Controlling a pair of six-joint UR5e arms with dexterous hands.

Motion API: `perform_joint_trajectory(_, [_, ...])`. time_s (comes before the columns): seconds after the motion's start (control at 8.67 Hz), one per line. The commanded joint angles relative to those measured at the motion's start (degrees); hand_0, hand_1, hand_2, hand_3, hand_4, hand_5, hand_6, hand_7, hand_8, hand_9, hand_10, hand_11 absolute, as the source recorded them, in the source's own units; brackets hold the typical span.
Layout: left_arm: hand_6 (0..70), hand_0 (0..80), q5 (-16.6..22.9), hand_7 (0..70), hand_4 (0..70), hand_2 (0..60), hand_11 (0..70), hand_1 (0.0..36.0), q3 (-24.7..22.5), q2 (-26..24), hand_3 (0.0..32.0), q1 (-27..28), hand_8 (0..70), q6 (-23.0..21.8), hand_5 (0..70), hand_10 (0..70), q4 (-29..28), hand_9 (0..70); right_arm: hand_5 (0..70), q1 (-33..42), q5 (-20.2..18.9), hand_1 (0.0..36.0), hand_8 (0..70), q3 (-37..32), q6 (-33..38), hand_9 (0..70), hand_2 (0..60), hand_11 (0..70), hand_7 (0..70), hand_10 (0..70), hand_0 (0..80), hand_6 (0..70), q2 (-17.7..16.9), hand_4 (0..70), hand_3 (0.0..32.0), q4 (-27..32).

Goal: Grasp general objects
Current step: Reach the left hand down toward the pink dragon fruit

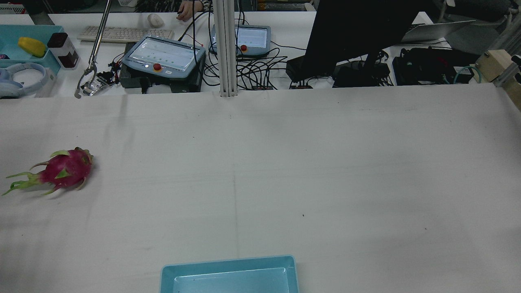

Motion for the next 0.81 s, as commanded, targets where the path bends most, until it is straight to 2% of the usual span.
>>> perform_joint_trajectory(0.0, [0.0,80.0,2.39,2.6,0.0,0.0,0.0,33.5,-1.24,-2.09,32.0,-0.03,0.9,6.70,18.0,0.0,0.30,0.0,0.0,0.00,0.01,0.0,0.0,0.00,0.00,0.0,0.0,0.0,0.0,0.0,0.0,0.0,0.00,0.0,0.0,0.00])
perform_joint_trajectory(0.12, [0.0,80.0,2.39,2.7,0.0,0.0,0.0,29.4,-0.73,-3.50,32.0,0.06,3.7,6.82,19.7,0.0,0.21,0.0,0.0,0.00,-0.07,0.0,0.0,0.00,0.00,0.0,0.0,0.0,0.0,0.0,0.0,0.0,0.00,0.0,0.0,0.00])
perform_joint_trajectory(0.23, [0.0,80.0,2.48,2.6,0.0,0.0,0.0,33.8,-0.81,-5.17,32.0,1.62,0.9,10.39,22.6,0.0,1.08,0.0,0.0,0.00,0.01,0.0,0.0,0.00,0.00,0.0,0.0,0.0,0.0,0.0,0.0,0.0,0.00,0.0,0.0,0.00])
perform_joint_trajectory(0.35, [0.0,80.0,1.96,3.9,0.0,3.2,2.1,36.0,0.93,-8.93,32.0,6.17,0.0,12.86,25.1,0.0,4.13,0.0,0.0,0.00,0.01,0.0,0.0,0.00,0.00,0.0,0.0,0.0,0.0,0.0,0.0,0.0,0.00,0.0,0.0,0.00])
perform_joint_trajectory(0.46, [0.0,80.0,1.60,5.5,0.0,4.4,1.8,36.0,4.26,-11.14,31.2,7.78,0.0,12.80,28.0,0.0,4.33,0.0,0.0,0.09,0.01,0.0,0.0,0.00,0.00,0.0,0.0,0.0,0.0,0.0,0.0,0.0,0.00,0.0,0.0,0.00])
perform_joint_trajectory(0.58, [0.0,80.0,1.60,6.8,0.0,5.2,0.7,36.0,6.12,-12.12,27.8,7.88,0.0,12.88,30.9,0.0,4.08,0.0,0.0,0.00,0.01,0.0,0.0,0.00,0.00,0.0,0.0,0.0,0.0,0.0,0.0,0.0,0.00,0.0,0.0,0.00])
perform_joint_trajectory(0.69, [0.0,80.0,1.60,6.8,0.0,6.1,0.9,36.0,8.05,-12.65,29.2,7.88,0.0,12.97,32.0,0.0,3.64,0.0,0.0,0.00,0.01,0.0,0.0,0.00,0.00,0.0,0.0,0.0,0.0,0.0,0.0,0.0,0.00,0.0,0.0,0.00])
